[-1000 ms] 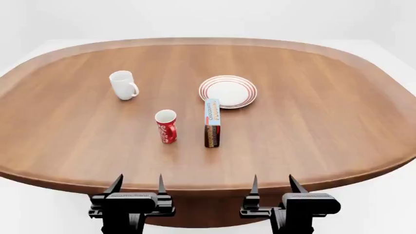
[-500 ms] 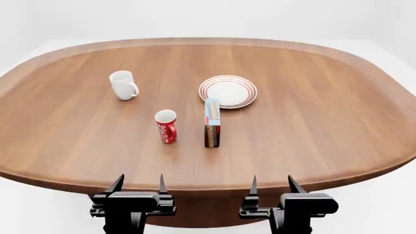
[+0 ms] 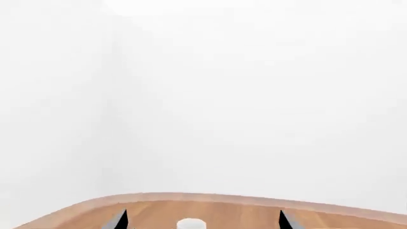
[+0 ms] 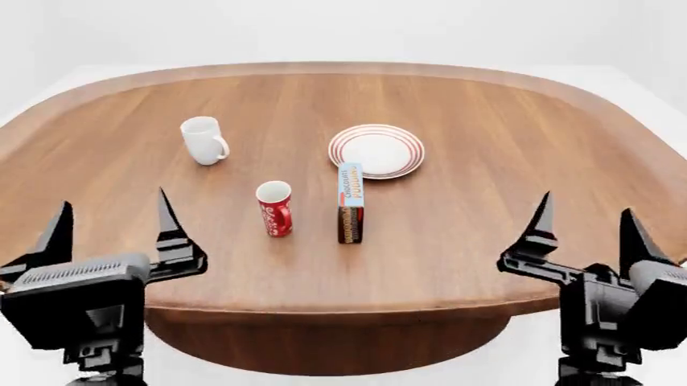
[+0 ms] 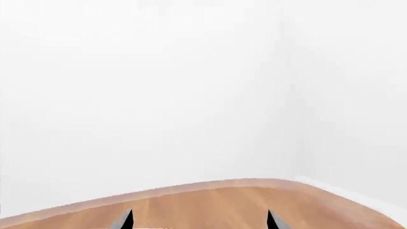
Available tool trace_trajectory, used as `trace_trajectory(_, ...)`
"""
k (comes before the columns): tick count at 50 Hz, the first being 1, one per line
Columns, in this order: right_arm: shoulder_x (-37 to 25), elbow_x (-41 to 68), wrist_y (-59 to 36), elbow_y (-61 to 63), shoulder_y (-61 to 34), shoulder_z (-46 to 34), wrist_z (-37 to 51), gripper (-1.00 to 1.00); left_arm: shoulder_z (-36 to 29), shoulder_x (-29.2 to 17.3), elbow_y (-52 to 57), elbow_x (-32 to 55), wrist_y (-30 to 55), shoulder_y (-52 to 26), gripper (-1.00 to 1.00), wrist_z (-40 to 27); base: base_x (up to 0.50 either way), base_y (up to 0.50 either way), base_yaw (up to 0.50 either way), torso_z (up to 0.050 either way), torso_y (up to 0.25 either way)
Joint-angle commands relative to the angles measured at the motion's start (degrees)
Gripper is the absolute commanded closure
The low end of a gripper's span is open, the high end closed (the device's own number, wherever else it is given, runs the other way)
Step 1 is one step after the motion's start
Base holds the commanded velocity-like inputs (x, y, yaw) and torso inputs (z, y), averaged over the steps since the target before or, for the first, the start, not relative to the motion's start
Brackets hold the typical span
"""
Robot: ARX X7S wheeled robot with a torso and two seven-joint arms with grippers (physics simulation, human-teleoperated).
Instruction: Pick up the white mug and put it on the plate, and put the chocolate pudding to the right of the plate.
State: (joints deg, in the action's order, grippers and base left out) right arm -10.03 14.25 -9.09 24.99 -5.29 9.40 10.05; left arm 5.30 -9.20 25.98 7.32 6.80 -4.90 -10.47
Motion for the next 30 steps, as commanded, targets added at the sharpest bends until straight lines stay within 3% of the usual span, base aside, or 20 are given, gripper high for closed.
trace_trajectory(1, -5.0, 9.8, -0.8, 19.9, -4.9, 18.6, 2.3, -1.0, 15.1, -4.8, 20.5, 4.0, 3.8, -5.3, -1.0, -3.5, 0.0, 0.0, 0.0, 0.0, 0.0)
trace_trajectory(17, -7.7, 13.4, 7.9, 26.0, -6.4, 29.8, 2.1, -1.0, 28.7, -8.7, 29.3, 4.5, -1.3, -5.5, -1.0, -5.5, 0.0, 0.0, 0.0, 0.0, 0.0)
trace_trajectory(22, -7.7, 13.4, 9.1, 26.5, -6.0, 30.2, 1.5, -1.0, 30.8, -8.7, 29.7, 4.5, -3.3, -4.6, -1.0, -5.4, 0.0, 0.0, 0.0, 0.0, 0.0)
trace_trajectory(24, -4.5, 13.0, 13.5, 26.0, -5.6, 30.6, 0.9, -1.0, 30.8, -8.9, 29.3, 4.5, -3.4, -4.6, -1.0, -5.4, 0.01, 0.0, 0.0, 0.0, 0.0)
trace_trajectory(30, -5.5, 12.6, 12.8, 26.2, -4.1, 28.3, -1.0, -1.0, 30.1, -8.4, 28.3, 4.0, -4.2, -4.0, -1.0, -5.3, 0.5, 0.0, 0.0, 0.0, 0.0)
